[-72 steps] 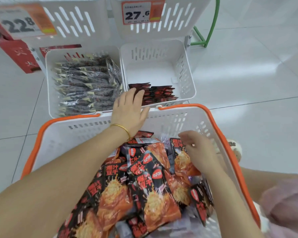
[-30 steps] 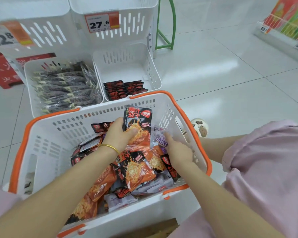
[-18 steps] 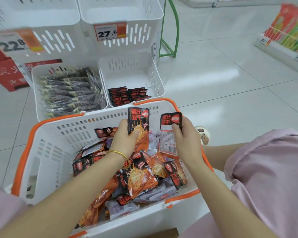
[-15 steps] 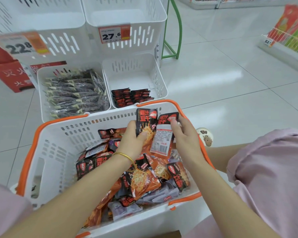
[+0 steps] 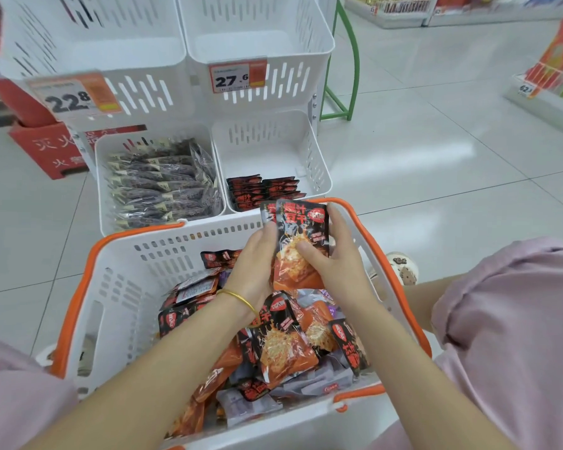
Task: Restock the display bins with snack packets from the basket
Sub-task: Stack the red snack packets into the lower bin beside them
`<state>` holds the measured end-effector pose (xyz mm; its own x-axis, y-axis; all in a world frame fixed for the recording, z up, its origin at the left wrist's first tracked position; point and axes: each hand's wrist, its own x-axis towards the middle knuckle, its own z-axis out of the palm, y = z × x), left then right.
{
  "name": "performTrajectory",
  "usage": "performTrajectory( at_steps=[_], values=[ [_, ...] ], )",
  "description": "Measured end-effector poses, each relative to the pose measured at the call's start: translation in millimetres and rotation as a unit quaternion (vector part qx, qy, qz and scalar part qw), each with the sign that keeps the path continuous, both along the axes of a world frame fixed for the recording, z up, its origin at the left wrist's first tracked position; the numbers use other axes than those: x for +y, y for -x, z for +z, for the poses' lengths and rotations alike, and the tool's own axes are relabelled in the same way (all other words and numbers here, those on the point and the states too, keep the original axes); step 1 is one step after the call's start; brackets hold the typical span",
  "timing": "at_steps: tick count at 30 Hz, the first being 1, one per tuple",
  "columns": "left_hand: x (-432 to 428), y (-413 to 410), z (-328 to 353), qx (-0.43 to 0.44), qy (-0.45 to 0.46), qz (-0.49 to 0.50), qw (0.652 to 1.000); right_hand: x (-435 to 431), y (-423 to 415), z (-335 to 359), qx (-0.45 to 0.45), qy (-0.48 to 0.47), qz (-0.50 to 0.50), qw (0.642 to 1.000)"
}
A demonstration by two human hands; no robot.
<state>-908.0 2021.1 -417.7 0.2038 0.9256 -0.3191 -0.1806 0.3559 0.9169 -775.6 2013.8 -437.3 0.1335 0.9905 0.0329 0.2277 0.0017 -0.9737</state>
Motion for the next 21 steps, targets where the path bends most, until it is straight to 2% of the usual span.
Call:
performTrajectory(
  at_steps=[3,6,10,14,16,17,19,21],
  values=[
    [2,6,-6,0.122,-0.092,-0.03,0.988,6,-4,6,0.034,0.012,0.011,0.999],
    [9,15,-4,0.168,-0.126,-0.066,0.976,25,-22,26,0.101,0.047,0.065,0.992],
    [30,27,1,0.205,-0.161,-0.121,0.958,70,-40,50,-0.013,0.151,0.238,0.959],
    [76,35,3,0.233,-0.174,-0.133,0.947,120,-32,59,-0.075,0.174,0.301,0.935],
    [103,37,1,0.254,-0.183,-0.08,0.946,149,-28,65,-0.073,0.14,0.248,0.956],
    [117,39,-2,0.287,-0.203,-0.04,0.935,165,-27,67,-0.071,0.106,0.201,0.971],
    [145,45,-12,0.414,-0.253,0.004,0.875,196,-27,66,-0.098,0.018,0.096,0.99],
    [168,51,-27,0.519,-0.29,-0.012,0.804,227,-27,56,-0.214,-0.047,0.0,0.976]
  ],
)
